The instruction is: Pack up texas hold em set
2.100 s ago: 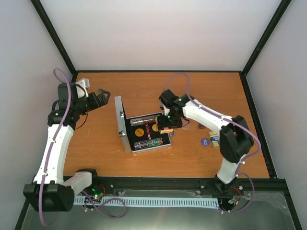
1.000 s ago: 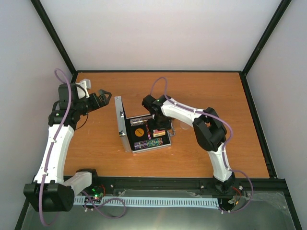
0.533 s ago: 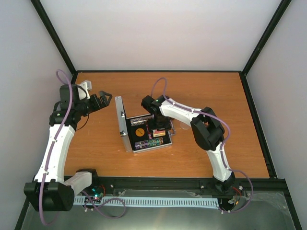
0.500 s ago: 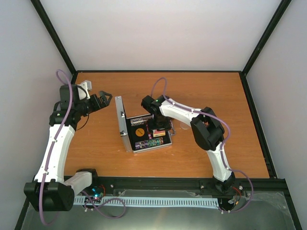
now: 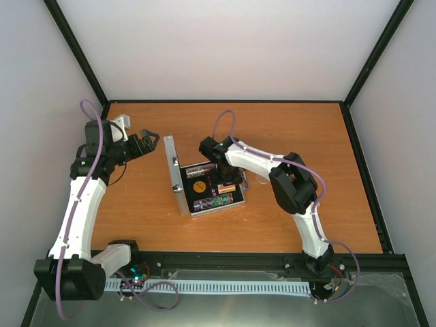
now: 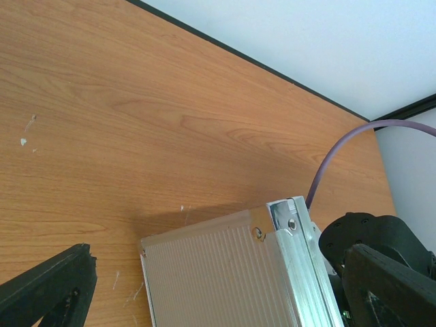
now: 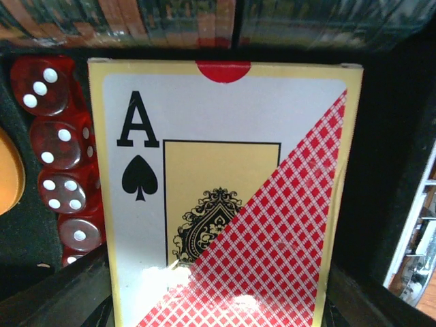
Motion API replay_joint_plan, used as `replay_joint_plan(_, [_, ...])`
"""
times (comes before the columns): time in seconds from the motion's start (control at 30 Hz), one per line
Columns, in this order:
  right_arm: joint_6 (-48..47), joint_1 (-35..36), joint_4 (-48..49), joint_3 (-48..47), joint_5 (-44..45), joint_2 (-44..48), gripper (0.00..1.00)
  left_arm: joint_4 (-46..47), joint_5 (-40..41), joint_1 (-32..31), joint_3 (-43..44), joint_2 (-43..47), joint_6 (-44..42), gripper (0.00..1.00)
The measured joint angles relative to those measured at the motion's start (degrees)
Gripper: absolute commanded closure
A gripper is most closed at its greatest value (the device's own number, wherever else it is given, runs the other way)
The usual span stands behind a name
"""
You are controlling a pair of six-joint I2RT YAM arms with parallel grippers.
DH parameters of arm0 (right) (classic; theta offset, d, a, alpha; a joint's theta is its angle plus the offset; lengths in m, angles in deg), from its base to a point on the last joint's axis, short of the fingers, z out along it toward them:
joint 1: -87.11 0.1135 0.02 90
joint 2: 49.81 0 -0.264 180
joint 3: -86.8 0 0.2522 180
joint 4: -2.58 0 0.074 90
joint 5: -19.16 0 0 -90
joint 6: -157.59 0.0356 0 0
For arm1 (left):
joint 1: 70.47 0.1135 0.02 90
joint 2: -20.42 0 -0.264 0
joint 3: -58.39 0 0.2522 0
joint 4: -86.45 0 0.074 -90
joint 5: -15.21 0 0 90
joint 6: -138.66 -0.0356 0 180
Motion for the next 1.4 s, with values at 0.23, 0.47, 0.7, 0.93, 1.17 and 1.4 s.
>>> replay_joint_plan(0.23, [-0.61, 0.13, 0.55, 0.0, 0.81, 0.0, 0.2, 0.0, 0.07, 0.0, 0.0, 0.0, 0.0, 0.0])
replay_joint_plan(0.47, [-1.73, 0.13, 2.25, 0.0, 1.92, 1.4, 0.19, -0.04, 0.35, 0.0, 0.0, 0.0, -0.02, 0.0])
replay_joint_plan(0.7, [-2.62, -0.37, 2.03, 1.49, 3.69, 8.55, 0.34, -0.07, 0.59, 0.0, 0.0, 0.0, 0.0, 0.0])
replay_joint_plan(0.93, [-2.49, -1.2, 4.13, 5.01, 2.51, 11.19, 0.53, -0.09, 0.68, 0.0, 0.59, -0.02, -0.02, 0.0])
replay_joint_plan(1.17, [-2.62, -1.68, 8.46, 5.25, -0.22, 7.76, 0.56, -0.15, 0.66, 0.0, 0.9, -0.02, 0.0, 0.0])
replay_joint_plan(1.4, [-3.78, -2.03, 10.43, 5.22, -0.46, 4.02, 0.59, -0.68, 0.09, 0.0, 1.6, -0.02, -0.02, 0.0])
